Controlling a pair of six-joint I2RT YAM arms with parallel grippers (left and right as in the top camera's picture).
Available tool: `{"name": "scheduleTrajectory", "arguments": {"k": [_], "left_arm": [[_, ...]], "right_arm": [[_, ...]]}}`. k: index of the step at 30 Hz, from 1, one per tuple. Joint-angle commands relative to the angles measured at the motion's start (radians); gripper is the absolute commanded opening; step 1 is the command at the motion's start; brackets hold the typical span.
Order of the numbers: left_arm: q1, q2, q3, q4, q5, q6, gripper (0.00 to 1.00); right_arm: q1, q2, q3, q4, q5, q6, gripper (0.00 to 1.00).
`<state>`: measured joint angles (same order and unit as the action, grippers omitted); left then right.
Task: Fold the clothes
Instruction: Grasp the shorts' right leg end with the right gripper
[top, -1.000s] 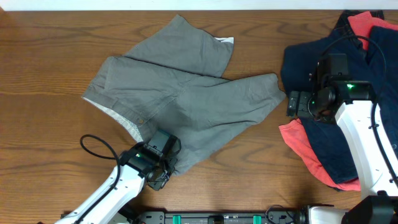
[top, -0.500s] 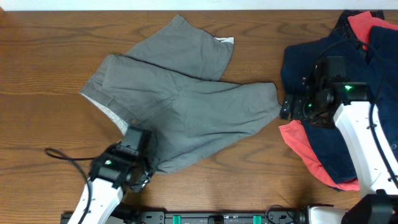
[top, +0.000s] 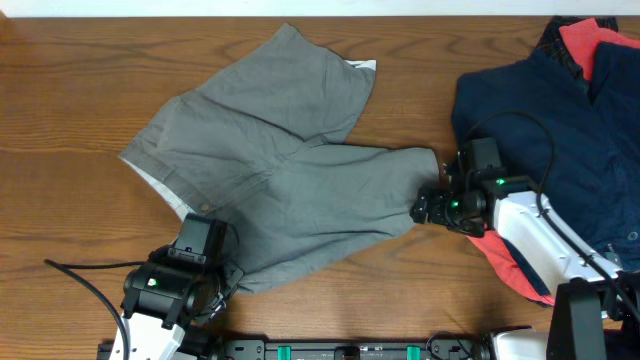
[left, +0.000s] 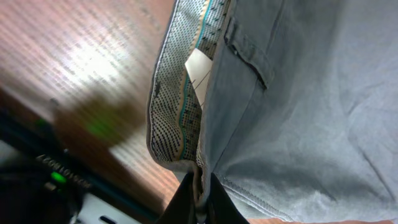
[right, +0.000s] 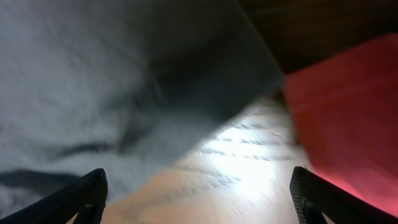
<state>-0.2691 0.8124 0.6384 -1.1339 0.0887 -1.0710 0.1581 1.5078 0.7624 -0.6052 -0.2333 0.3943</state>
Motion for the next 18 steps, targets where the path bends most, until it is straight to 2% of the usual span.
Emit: {"name": "scheduleTrajectory", "arguments": {"k": [1, 4, 6, 7, 9, 10, 11, 15, 18], "left_arm": [[0.005, -0.004, 0.018, -0.03, -0.027, 0.021, 0.06], [0.005, -0.004, 0.018, -0.047, -0.027, 0.024, 0.06], [0.005, -0.004, 0.018, -0.054, -0.027, 0.024, 0.06], [0.005, -0.004, 0.018, -0.055, -0.027, 0.024, 0.06], [0.005, -0.004, 0.018, -0.055, -0.03, 0.024, 0.06], [0.005, -0.004, 0.018, -0.055, -0.031, 0.024, 0.06], [0.005, -0.004, 0.018, -0.054, -0.033, 0.025, 0.06], [0.005, -0.004, 0.022, -0.045, -0.024, 0.091, 0.06], [0.005, -0.004, 0.072, -0.07, -0.019, 0.182, 0.06]], "right_arm": [[0.026, 0.003, -0.047, 0.094, -0.01, 0.074, 0.89], [0.04, 0.01, -0.075, 0.172, -0.008, 0.105, 0.84], [0.047, 0.019, -0.087, 0.211, -0.006, 0.119, 0.75], [0.05, 0.025, -0.091, 0.223, -0.006, 0.13, 0.65], [0.055, 0.039, -0.095, 0.231, -0.007, 0.137, 0.38], [0.056, 0.043, -0.095, 0.229, -0.007, 0.136, 0.14], [0.056, 0.044, -0.095, 0.222, -0.006, 0.136, 0.01], [0.035, 0.025, -0.084, 0.176, 0.013, 0.117, 0.01], [-0.022, -0.037, -0.014, 0.055, 0.035, 0.085, 0.01]]}}
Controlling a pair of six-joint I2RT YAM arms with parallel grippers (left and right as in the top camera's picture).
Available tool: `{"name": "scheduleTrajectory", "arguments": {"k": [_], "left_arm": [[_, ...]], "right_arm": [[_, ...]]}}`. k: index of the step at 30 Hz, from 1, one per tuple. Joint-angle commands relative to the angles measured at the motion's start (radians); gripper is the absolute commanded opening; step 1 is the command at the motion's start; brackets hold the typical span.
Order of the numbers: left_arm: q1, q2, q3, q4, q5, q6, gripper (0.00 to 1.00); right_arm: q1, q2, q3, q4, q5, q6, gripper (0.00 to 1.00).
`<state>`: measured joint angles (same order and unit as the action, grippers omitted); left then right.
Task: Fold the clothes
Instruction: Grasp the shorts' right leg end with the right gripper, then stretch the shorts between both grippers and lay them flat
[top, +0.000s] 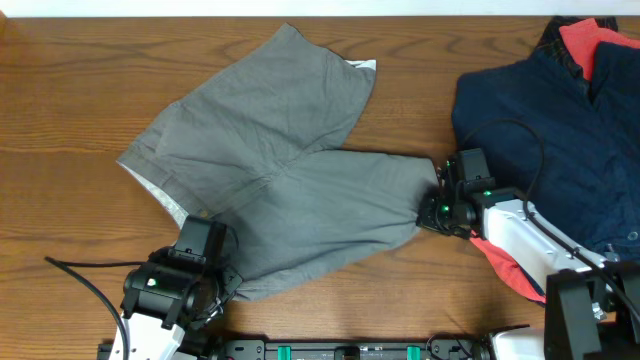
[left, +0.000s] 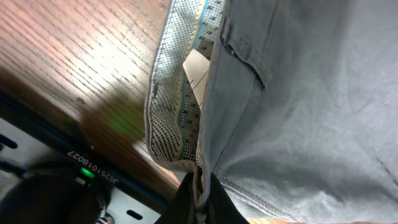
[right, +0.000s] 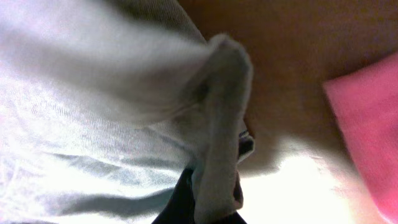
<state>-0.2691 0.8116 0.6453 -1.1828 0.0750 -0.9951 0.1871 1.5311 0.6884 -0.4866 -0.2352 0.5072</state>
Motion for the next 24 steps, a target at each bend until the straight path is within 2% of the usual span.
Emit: {"name": "scheduleTrajectory", "arguments": {"k": [1, 8, 14, 17, 21, 24], "left_arm": [[0.005, -0.003, 0.086, -0.029, -0.006, 0.122, 0.06], [0.004, -0.003, 0.313, -0.096, -0.001, 0.184, 0.06], [0.004, -0.003, 0.459, -0.194, 0.055, 0.203, 0.06], [0.004, -0.003, 0.519, -0.25, 0.055, 0.203, 0.06], [0.004, -0.003, 0.58, -0.277, 0.055, 0.203, 0.06], [0.004, -0.003, 0.598, -0.275, 0.043, 0.202, 0.06]], "right_arm": [[-0.068, -0.08, 0.085, -0.098, 0.04, -0.047, 0.01], [-0.21, -0.259, 0.379, -0.431, 0.048, -0.183, 0.01], [-0.233, -0.341, 0.545, -0.648, 0.061, -0.237, 0.01], [-0.233, -0.367, 0.615, -0.741, 0.145, -0.24, 0.01], [-0.233, -0.387, 0.714, -0.785, 0.27, -0.265, 0.01], [-0.232, -0.384, 0.761, -0.755, 0.291, -0.301, 0.01]]}}
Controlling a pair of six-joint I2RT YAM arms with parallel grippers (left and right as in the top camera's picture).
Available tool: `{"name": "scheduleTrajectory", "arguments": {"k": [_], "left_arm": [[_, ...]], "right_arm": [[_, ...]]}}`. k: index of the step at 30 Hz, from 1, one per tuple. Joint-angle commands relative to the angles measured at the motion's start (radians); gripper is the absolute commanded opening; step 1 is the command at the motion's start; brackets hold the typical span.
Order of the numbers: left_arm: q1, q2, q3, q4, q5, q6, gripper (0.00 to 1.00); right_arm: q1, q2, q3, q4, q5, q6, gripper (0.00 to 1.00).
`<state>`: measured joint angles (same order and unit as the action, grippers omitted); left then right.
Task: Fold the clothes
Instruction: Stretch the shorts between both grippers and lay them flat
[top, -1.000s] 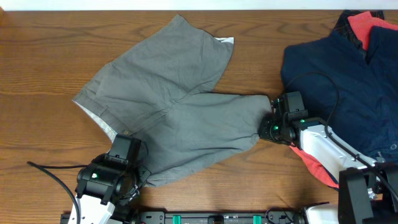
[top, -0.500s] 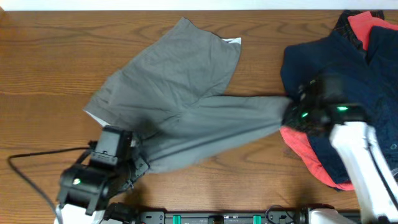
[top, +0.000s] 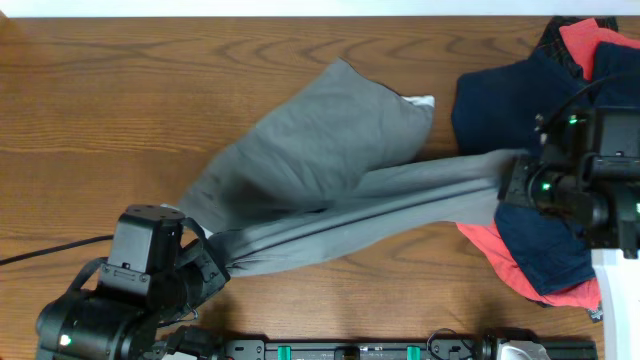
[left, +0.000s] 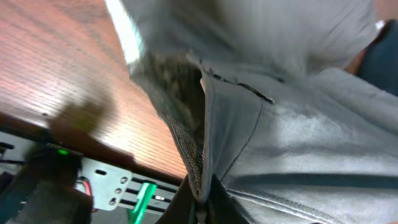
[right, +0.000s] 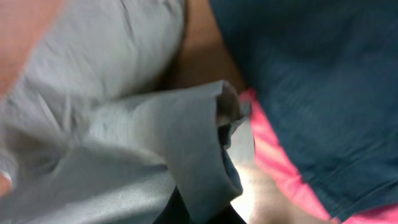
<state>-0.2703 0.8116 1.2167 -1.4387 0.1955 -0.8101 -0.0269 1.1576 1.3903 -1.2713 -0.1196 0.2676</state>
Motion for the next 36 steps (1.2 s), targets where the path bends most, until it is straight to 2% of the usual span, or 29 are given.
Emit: {"name": "scheduleTrajectory", "arguments": {"k": [1, 5, 9, 17, 27, 36], "left_arm": [[0.005, -0.003, 0.026, -0.016, -0.098, 0.017, 0.06], [0.005, 0.017, 0.024, 0.034, -0.199, 0.016, 0.06], [0.005, 0.066, 0.01, 0.115, -0.228, 0.0, 0.06], [0.006, 0.236, -0.025, 0.212, -0.332, -0.16, 0.06], [0.01, 0.521, -0.025, 0.215, -0.498, -0.368, 0.06], [0.09, 0.722, -0.026, 0.28, -0.465, -0.404, 0.06]], "right_arm": [[-0.018, -0.008, 0.065, 0.062, 0.175, -0.068, 0.01], [0.006, 0.031, 0.066, 0.201, 0.133, -0.113, 0.01], [0.055, 0.138, 0.066, 0.309, 0.13, -0.12, 0.01], [0.15, 0.412, 0.066, 0.535, 0.106, -0.159, 0.01], [0.225, 0.67, 0.065, 0.855, 0.091, -0.179, 0.01], [0.276, 0.829, 0.065, 1.031, 0.032, -0.175, 0.05]]}}
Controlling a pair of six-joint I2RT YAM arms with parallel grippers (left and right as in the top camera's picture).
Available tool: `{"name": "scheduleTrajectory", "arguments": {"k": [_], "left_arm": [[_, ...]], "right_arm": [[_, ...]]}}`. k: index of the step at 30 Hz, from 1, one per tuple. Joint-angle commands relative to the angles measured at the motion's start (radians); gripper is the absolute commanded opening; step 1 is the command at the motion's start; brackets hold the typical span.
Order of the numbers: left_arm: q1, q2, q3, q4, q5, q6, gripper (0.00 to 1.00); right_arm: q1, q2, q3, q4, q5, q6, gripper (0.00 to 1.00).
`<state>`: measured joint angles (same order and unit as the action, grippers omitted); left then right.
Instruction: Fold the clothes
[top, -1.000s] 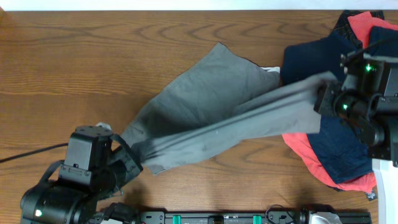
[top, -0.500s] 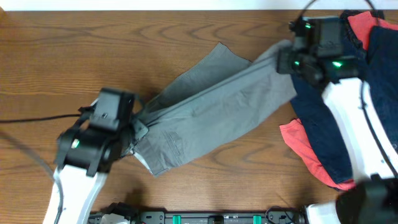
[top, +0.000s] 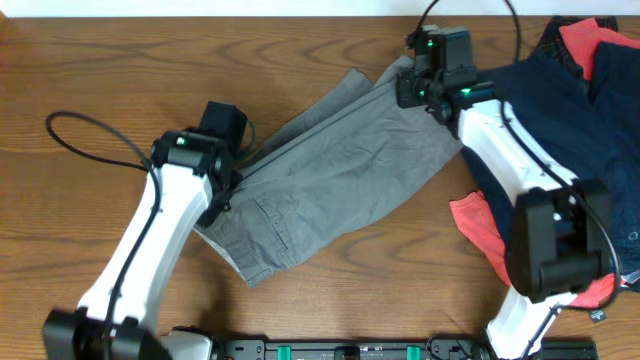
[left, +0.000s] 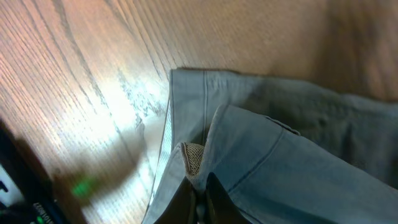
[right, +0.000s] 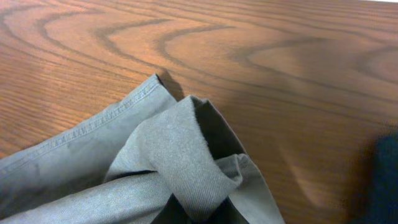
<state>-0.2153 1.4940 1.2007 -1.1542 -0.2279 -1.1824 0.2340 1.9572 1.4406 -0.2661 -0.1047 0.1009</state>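
Grey shorts lie doubled over on the wooden table, slanting from front left to far right. My left gripper is shut on the waistband at their left edge; the left wrist view shows the dotted lining pinched in that gripper. My right gripper is shut on a leg hem at the far right corner. The right wrist view has a rolled fold of grey cloth in that gripper, low over the wood.
A navy garment and a red one are piled at the right, touching the shorts' right side. The left arm's cable loops over the table's left. A black rail runs along the front edge.
The shorts hung stretched between my grippers, left near the front edge, right over the pile. Both grippers are now further back, and the shorts lie doubled over on the table.
The shorts lay spread flat, my left gripper shut on the waistband at the front and my right open beside a leg hem. Then my right was shut on that hem. Then the shorts hung stretched between both grippers, and now they lie folded over.
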Motion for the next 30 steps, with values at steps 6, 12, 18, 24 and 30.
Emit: {"name": "scheduleTrajectory", "arguments": {"k": [6, 12, 18, 24, 30], "left_arm": [[0.092, 0.126, -0.011, 0.022, 0.023, -0.032, 0.06], [0.162, 0.182, -0.019, 0.041, 0.09, -0.035, 0.06], [0.226, 0.197, -0.019, 0.038, 0.14, -0.034, 0.07], [0.297, 0.198, -0.019, 0.04, 0.143, -0.003, 0.17], [0.373, 0.197, -0.019, 0.013, 0.137, 0.124, 0.37]], "right_arm": [[0.036, 0.06, 0.015, 0.084, 0.018, -0.009, 0.17], [0.038, 0.059, 0.015, 0.108, 0.018, -0.009, 0.25], [0.039, 0.059, 0.015, 0.062, 0.016, -0.009, 0.35], [0.039, 0.058, 0.015, 0.003, 0.015, -0.009, 0.5], [0.039, 0.049, 0.015, -0.008, 0.013, -0.01, 0.63]]}}
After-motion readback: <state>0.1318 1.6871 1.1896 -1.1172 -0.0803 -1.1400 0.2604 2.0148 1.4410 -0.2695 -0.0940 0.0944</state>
